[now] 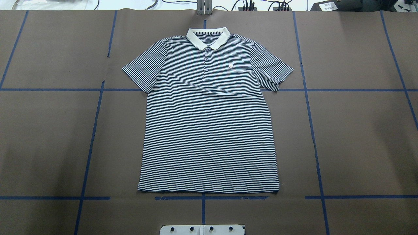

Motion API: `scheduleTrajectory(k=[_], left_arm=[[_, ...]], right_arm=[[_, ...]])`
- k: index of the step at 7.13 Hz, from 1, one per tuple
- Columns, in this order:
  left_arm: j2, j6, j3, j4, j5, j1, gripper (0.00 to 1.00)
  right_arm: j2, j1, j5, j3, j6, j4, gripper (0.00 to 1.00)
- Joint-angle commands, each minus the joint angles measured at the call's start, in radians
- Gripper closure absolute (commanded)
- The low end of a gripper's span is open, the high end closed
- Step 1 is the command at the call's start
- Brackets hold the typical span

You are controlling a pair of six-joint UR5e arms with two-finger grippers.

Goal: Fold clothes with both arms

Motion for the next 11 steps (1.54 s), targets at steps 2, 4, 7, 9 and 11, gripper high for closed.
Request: scheduleTrajectory(k=[2, 4, 7, 9, 11], left_arm=[[-0.002, -0.004, 0.013, -0.316, 0.01, 0.004, 0.0], [-0.089, -0.006, 0.042, -0.534, 0.012, 0.004, 0.0], [-0.184, -0.007, 0.139, -0.622, 0.009, 0.004, 0.0], [-0.199, -0.006, 0.139, -0.63, 0.007, 0.004, 0.0], [-0.197, -0.007, 0.131, -0.63, 0.004, 0.004, 0.0]], right_arm=[[0.242, -0.067, -0.017, -0.046, 0.006, 0.007, 0.0], [0.322, -0.067, -0.011, -0.079, 0.012, 0.02, 0.0], [0.361, -0.114, 0.004, -0.152, 0.128, 0.258, 0.0], [0.5, -0.264, -0.061, -0.249, 0.451, 0.396, 0.0], [0.645, -0.451, -0.288, -0.411, 0.801, 0.571, 0.02]])
